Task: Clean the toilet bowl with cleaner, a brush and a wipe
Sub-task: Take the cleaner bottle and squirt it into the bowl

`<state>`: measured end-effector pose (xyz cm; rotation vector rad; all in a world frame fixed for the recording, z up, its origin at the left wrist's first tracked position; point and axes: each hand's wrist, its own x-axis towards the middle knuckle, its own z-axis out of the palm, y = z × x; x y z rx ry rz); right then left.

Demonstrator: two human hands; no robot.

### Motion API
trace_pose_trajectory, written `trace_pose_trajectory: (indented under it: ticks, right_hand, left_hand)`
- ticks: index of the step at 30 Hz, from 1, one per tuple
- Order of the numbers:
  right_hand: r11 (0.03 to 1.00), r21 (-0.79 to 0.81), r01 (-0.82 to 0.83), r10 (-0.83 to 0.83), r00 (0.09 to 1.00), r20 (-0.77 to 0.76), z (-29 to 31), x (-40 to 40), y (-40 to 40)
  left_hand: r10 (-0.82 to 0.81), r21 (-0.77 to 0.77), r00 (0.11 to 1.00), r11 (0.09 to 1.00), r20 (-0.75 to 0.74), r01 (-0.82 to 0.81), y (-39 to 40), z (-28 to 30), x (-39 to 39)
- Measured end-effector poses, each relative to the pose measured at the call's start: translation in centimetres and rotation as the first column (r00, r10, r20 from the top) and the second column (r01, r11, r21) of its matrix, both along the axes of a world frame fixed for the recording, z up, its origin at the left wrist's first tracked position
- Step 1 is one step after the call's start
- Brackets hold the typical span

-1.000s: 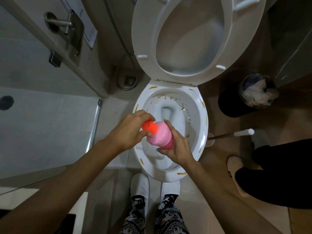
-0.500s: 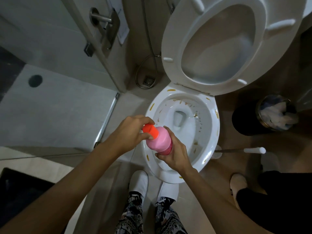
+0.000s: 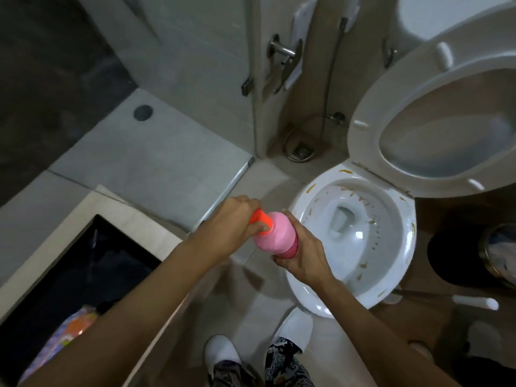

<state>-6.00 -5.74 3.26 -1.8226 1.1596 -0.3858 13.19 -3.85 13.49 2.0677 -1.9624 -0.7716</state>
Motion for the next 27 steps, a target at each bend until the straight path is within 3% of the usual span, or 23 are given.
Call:
trace_pose_trajectory:
  ticks: [5, 10, 14, 17, 27]
  right_hand:
    - [0.993, -0.05, -0.107, 0.108, 0.994, 0.022, 2.9, 4.7, 2.8]
    - [0.978, -0.06, -0.202, 0.204, 0.978, 0.037, 6.1, 10.6, 6.5]
    - [0.962, -0.046, -0.27, 0.273, 0.96, 0.067, 7.6, 15.6, 9.8]
    - [0.93, -0.059, -0.362, 0.365, 0.93, 0.052, 8.0, 19.4, 12.3]
    - [0.864, -0.017, -0.504, 0.501, 0.855, 0.135, 6.8, 29.1, 18.1]
  left_hand:
    - [0.006, -0.028, 0.997, 1.0, -0.08, -0.008, 5.8, 3.5, 5.5]
    - [0.065, -0.072, 0.996, 0.995, -0.059, -0.069, 11.9, 7.3, 11.0]
    - [0.227, -0.142, 0.974, 0.964, 0.002, -0.225, 16.8, 9.3, 14.6]
    - [0.331, -0.096, 0.935, 0.942, 0.127, -0.321, 20.1, 10.0, 17.1]
    - [0.307, -0.053, 0.943, 0.952, 0.128, -0.302, 27.7, 9.3, 25.5]
